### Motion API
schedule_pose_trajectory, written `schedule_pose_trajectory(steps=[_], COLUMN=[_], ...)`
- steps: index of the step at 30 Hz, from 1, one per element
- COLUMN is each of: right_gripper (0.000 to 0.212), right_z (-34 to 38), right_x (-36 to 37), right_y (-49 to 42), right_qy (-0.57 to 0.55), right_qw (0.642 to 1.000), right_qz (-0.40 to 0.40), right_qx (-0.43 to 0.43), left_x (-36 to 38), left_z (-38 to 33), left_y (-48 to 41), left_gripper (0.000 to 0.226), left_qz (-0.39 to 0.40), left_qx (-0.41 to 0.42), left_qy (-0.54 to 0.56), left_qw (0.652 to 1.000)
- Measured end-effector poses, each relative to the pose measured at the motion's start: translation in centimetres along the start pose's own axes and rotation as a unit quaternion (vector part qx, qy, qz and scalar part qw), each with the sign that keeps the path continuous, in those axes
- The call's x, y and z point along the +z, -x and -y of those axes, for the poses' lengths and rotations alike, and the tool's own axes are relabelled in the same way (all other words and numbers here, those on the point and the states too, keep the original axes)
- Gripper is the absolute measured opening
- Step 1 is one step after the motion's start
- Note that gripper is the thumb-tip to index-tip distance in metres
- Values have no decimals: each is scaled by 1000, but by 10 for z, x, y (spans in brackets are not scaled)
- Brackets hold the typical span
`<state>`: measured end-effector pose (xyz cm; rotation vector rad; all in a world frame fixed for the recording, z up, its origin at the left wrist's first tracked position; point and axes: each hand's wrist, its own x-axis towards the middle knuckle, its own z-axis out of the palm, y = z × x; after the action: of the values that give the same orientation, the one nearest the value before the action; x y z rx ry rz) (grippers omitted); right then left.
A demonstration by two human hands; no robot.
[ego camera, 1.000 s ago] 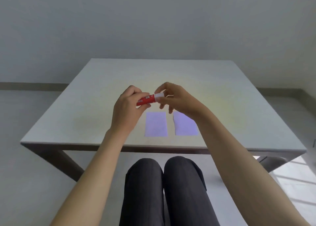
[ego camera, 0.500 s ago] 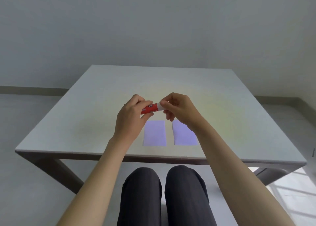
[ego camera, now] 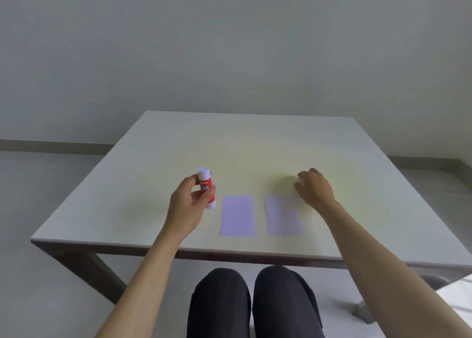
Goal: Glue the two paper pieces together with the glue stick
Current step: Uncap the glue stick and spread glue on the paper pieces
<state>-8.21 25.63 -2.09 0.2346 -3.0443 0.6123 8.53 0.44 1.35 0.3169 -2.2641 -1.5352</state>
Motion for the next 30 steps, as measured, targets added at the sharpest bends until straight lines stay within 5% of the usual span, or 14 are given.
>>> schedule_pose_trajectory(steps=[4,7,10,13,15,20,23,26,30], right_gripper=[62,61,38,20,18,57,53,22,42], right_z=[11,45,87,103,102,98,88,78,81], right_x=[-7,-11,-7,-9,-14,-20,-20,-22,-26], right_y=[16,47,86,96,93,91,95,101,105], right_qy=[64,-180,-541,-658,-678,-676,-660,-703,-713], right_qw=[997,976,826,742,729,702,732,698,670], right_qz=[-30,-82,90,66,57,195,164,127,196], right_qx=[-31,-94,-132,-109,-74,114,39,-54,67], left_x=[5,21,46,61,65,73,74,74,76], left_z=[-8,-19,-38,-52,-55,-58,-57,-58,-60], left_y=[-4,-9,-15,-17,-16,-7,-5,-3,1], left_gripper=[7,8,10,10,11,8,6,8,10], left_qz=[-40,-77,-83,-84,-74,-10,-9,-8,16], left_qx=[-34,-55,-69,-71,-73,-36,-48,-72,-80], left_qy=[76,161,227,247,261,265,272,283,291], left_qw=[996,982,968,963,960,964,961,956,953])
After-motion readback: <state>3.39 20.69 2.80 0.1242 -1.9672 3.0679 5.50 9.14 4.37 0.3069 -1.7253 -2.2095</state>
